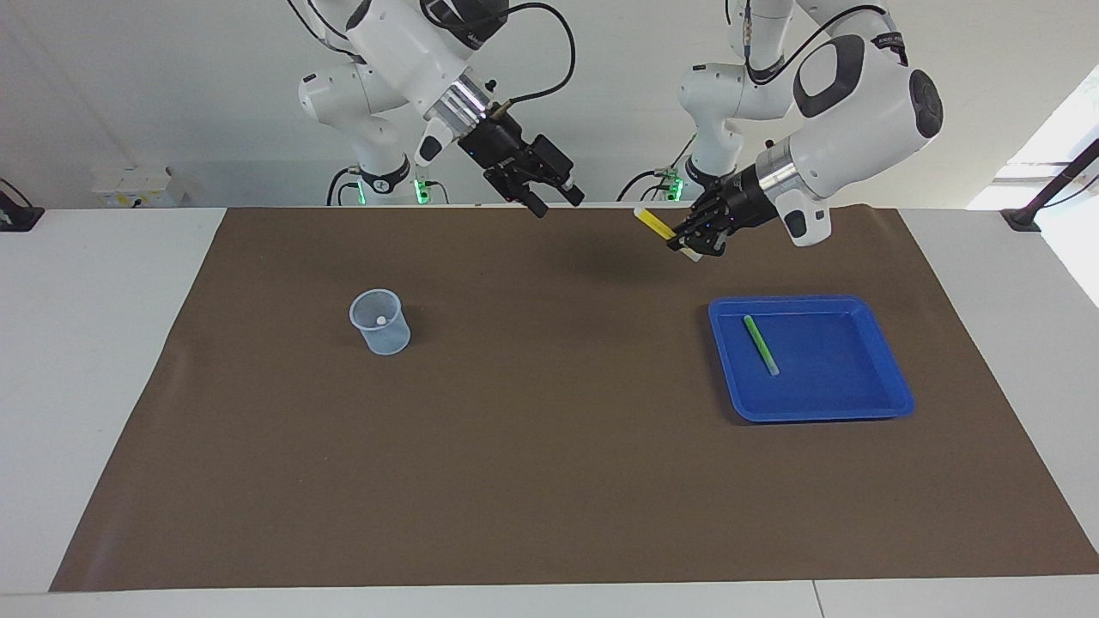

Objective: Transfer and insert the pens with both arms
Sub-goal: 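Lift the yellow pen and pass it to the right gripper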

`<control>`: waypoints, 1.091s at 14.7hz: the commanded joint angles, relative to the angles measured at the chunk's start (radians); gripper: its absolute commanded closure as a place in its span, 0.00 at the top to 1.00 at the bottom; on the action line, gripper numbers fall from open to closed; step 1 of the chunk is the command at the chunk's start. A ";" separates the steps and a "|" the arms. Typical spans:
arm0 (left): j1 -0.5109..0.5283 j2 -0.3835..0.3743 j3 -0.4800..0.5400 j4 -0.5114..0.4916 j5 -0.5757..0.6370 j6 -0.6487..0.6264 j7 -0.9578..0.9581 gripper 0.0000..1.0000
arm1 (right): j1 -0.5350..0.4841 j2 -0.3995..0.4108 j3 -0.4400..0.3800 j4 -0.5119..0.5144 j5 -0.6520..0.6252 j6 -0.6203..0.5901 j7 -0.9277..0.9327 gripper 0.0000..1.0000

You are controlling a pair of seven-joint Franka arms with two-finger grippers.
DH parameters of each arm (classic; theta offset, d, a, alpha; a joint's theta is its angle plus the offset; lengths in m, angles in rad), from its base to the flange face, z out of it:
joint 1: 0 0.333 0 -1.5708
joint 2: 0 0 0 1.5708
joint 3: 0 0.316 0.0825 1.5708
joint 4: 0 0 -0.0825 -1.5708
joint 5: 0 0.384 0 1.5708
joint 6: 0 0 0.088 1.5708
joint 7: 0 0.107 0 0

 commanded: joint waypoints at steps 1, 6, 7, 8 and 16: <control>-0.063 -0.088 0.012 -0.123 -0.021 0.110 -0.061 0.00 | 0.013 0.009 -0.001 0.007 0.016 0.014 -0.005 1.00; -0.066 -0.100 0.014 -0.151 -0.040 0.131 -0.067 0.00 | 0.021 0.006 -0.002 0.006 -0.033 -0.035 -0.023 0.99; -0.066 -0.100 0.014 -0.151 -0.040 0.132 -0.067 0.00 | 0.021 0.004 -0.002 0.006 -0.037 -0.037 -0.023 0.94; -0.064 -0.100 0.014 -0.151 -0.041 0.132 -0.067 0.00 | 0.021 0.006 -0.002 0.006 -0.037 -0.038 -0.023 0.87; -0.063 -0.100 0.014 -0.151 -0.043 0.140 -0.067 0.00 | 0.019 0.006 -0.002 0.007 -0.037 -0.040 -0.025 0.32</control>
